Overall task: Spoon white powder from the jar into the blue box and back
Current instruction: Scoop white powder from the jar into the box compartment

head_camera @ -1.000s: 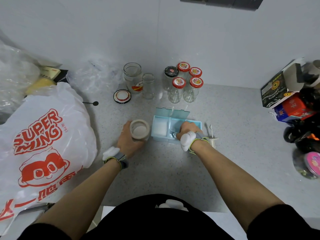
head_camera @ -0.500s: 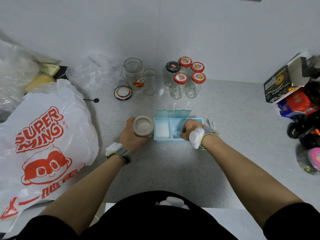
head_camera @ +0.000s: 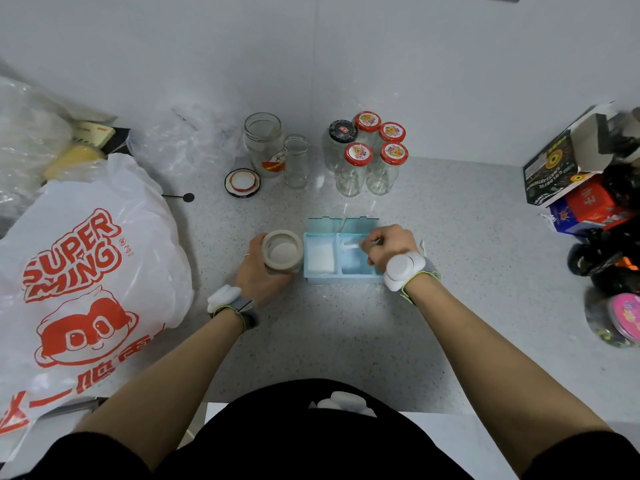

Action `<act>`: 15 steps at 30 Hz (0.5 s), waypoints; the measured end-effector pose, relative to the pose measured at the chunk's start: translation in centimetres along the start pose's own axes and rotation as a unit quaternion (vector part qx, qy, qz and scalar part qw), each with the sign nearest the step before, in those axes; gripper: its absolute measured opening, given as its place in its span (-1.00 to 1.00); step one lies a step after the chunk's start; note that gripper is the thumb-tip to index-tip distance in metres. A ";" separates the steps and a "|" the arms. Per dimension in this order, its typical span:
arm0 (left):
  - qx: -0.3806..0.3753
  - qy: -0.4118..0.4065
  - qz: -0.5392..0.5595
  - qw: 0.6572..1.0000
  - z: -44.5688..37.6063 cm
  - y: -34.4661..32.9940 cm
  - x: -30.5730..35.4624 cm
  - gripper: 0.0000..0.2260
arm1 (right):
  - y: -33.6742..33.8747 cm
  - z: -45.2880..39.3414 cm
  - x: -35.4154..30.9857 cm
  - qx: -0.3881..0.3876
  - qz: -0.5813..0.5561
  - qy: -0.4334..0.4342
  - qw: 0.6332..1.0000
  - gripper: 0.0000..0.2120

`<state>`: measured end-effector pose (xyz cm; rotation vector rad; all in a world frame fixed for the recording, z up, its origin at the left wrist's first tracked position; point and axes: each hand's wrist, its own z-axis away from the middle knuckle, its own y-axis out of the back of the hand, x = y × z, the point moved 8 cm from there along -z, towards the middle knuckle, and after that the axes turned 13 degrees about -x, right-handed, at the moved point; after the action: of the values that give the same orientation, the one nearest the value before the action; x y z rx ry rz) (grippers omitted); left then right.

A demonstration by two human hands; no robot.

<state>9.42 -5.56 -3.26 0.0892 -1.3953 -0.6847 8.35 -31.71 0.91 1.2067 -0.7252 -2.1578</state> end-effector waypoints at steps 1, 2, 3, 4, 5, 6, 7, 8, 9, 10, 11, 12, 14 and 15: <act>0.000 0.000 -0.001 1.000 0.1 0.0 0.2 -0.39 | 0.2 0.3 0.1 0.016 -0.038 0.010 0.999 -0.86; 0.000 -0.001 0.000 1.000 0.1 0.0 0.2 -0.40 | 0.1 0.6 0.2 0.023 -0.076 0.018 0.997 -0.87; 0.001 -0.002 0.001 1.000 0.1 0.0 0.3 -0.40 | 0.0 0.9 0.1 0.026 -0.109 0.029 0.993 -0.89; 0.004 -0.003 0.002 1.000 0.1 0.0 0.3 -0.41 | -0.1 1.1 -0.1 0.029 -0.129 0.043 0.990 -0.89; 0.007 -0.004 0.003 1.000 0.2 0.0 0.3 -0.41 | -0.2 1.3 -0.4 0.032 -0.139 0.057 0.988 -0.88; 0.008 -0.004 0.003 1.000 0.3 0.0 0.3 -0.41 | -0.3 1.4 -0.7 0.037 -0.143 0.070 0.987 -0.88; 0.009 -0.002 0.003 1.000 0.4 0.0 0.4 -0.41 | -0.4 1.6 -1.1 0.040 -0.145 0.083 0.985 -0.85; 0.010 0.001 0.003 1.000 0.4 0.0 0.3 -0.41 | -0.5 1.8 -1.5 0.042 -0.144 0.098 0.984 -0.81; 0.012 0.003 0.003 1.000 0.5 0.0 0.4 -0.41 | -0.7 2.0 -2.0 0.038 -0.136 0.114 0.983 -0.77; 0.013 0.003 0.003 1.000 0.6 0.0 0.4 -0.42 | -0.9 2.2 -2.7 0.030 -0.116 0.132 0.984 -0.74; 0.015 0.002 0.004 1.000 0.6 0.0 0.5 -0.42 | -1.0 2.4 -3.4 0.019 -0.079 0.150 0.985 -0.74; 0.015 0.002 0.006 1.000 0.6 0.0 0.5 -0.42 | -1.2 2.6 -4.1 0.008 -0.028 0.168 0.985 -0.76; 0.012 0.004 0.010 1.000 0.6 -0.1 0.6 -0.43 | -1.3 3.1 -5.2 0.001 0.065 0.194 0.979 -0.83; 0.013 0.006 0.011 1.000 0.6 0.0 0.6 -0.42 | -1.2 3.3 -5.6 0.001 0.096 0.202 0.975 -0.83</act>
<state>8.92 -5.67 -2.65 0.0982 -1.3913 -0.6469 7.68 -26.39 4.79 1.4515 -0.6343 -1.6829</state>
